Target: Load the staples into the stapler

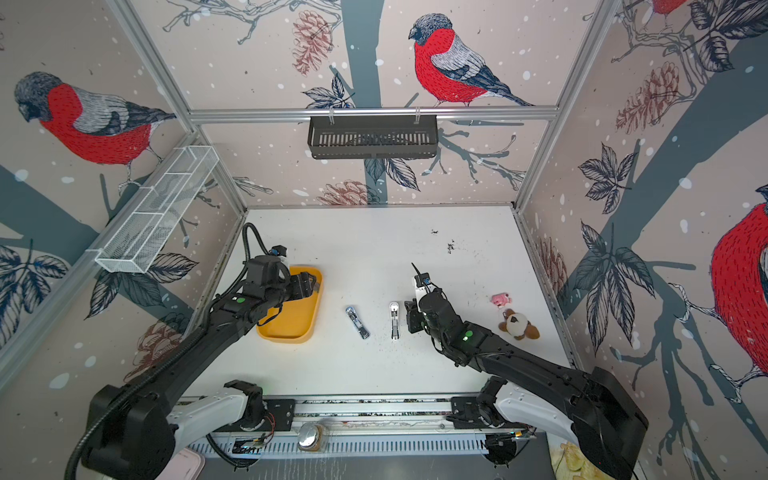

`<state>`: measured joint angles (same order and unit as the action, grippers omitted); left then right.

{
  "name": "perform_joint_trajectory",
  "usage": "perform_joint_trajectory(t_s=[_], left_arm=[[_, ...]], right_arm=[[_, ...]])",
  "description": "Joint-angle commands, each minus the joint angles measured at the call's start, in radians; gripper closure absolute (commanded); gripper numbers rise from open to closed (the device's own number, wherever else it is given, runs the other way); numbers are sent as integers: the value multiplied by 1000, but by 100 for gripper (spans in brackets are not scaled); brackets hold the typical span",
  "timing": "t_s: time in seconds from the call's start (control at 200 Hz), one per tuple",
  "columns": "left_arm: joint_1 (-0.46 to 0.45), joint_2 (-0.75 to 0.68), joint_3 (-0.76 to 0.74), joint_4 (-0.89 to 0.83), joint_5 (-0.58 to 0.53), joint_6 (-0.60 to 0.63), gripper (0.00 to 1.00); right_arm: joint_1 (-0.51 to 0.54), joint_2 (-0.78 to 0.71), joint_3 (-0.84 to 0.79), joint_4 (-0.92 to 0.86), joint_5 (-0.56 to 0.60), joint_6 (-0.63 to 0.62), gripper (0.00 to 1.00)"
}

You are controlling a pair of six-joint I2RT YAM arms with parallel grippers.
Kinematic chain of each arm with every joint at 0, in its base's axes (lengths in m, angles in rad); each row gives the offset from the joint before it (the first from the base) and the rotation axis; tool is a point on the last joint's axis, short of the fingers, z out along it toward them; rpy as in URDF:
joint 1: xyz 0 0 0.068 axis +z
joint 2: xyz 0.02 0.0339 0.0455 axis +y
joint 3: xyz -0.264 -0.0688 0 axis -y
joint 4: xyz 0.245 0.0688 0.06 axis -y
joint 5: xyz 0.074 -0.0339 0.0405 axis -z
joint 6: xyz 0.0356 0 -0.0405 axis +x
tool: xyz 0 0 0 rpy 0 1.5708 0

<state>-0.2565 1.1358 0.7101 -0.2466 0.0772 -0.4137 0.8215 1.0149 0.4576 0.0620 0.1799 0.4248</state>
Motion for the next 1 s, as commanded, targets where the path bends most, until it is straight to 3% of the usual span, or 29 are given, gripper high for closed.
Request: perform_joint_trajectory(t_s=[0.0,0.245,0.455,0.666,0.996], left_arm=[[14,55,6,10,-45,-31,29],[15,282,101,-70,-142,-32,37],[14,387,113,-39,-166,-33,51],[14,436,121,-25,-169,-21,61],[15,473,133,5,-143,-14,70]], right_arm=[[-9,-2,-3,42,-32,-14,71],[-10,3,-2,68,-109,-35,66],[-3,-58,-23,129,-244,-52,43],[7,-82,-22,124,-247,-43,22],[7,-61,-19,114,-229,-30,16]])
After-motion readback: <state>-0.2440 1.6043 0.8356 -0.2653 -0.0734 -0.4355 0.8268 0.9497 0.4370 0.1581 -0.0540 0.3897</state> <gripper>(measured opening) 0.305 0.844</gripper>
